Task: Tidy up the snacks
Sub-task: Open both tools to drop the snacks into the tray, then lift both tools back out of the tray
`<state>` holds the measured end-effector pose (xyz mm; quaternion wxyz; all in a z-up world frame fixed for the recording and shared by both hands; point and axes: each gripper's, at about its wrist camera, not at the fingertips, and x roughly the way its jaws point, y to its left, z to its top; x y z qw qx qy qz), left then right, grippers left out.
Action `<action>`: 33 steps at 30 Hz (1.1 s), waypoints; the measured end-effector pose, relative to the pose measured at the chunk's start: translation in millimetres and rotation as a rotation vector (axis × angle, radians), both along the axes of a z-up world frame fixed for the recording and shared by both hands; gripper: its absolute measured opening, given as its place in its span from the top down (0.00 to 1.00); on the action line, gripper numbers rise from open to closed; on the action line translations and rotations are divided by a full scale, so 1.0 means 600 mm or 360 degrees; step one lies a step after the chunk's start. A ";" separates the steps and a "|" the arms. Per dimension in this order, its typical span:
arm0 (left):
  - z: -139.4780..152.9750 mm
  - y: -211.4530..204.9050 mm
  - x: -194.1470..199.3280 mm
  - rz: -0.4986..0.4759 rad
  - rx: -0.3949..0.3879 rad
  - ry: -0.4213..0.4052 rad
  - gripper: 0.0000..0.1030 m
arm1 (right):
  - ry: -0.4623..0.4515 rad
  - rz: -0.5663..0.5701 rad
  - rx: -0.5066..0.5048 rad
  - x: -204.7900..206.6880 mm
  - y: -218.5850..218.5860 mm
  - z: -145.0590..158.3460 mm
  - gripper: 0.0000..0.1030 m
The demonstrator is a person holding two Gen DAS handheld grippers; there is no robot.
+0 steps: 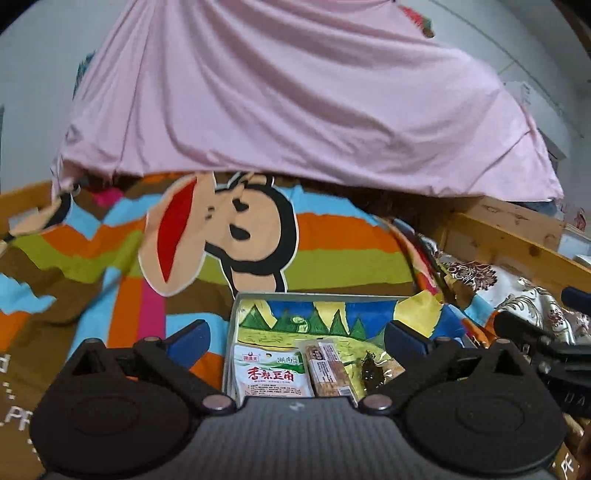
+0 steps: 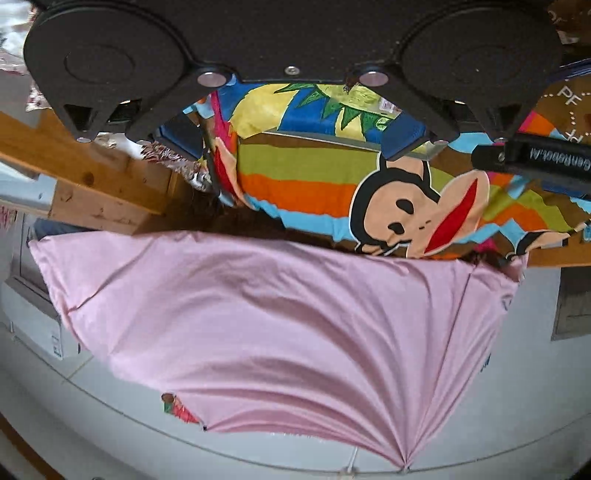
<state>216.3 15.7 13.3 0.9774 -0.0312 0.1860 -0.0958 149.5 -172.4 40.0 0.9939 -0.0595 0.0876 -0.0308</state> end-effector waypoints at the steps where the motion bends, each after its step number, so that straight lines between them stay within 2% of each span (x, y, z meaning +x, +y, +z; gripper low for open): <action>1: 0.001 0.000 -0.013 0.0002 0.0011 -0.0014 0.01 | -0.0009 -0.0002 0.0001 -0.011 0.000 0.002 0.01; 11: 0.008 -0.003 -0.126 -0.0004 0.0145 -0.0037 0.01 | -0.0008 0.0043 -0.0060 -0.125 0.012 0.000 0.01; 18: 0.001 -0.002 -0.178 -0.0001 0.0176 0.0003 0.01 | 0.0014 0.0088 -0.0074 -0.180 0.020 -0.001 0.01; 26: -0.004 0.011 -0.222 0.0052 0.0132 0.0105 0.00 | 0.0175 0.0113 -0.0006 -0.218 0.022 -0.013 0.01; 33: -0.010 0.016 -0.245 0.0099 0.0151 0.0180 0.00 | 0.0299 0.0086 -0.0004 -0.232 0.026 -0.025 0.01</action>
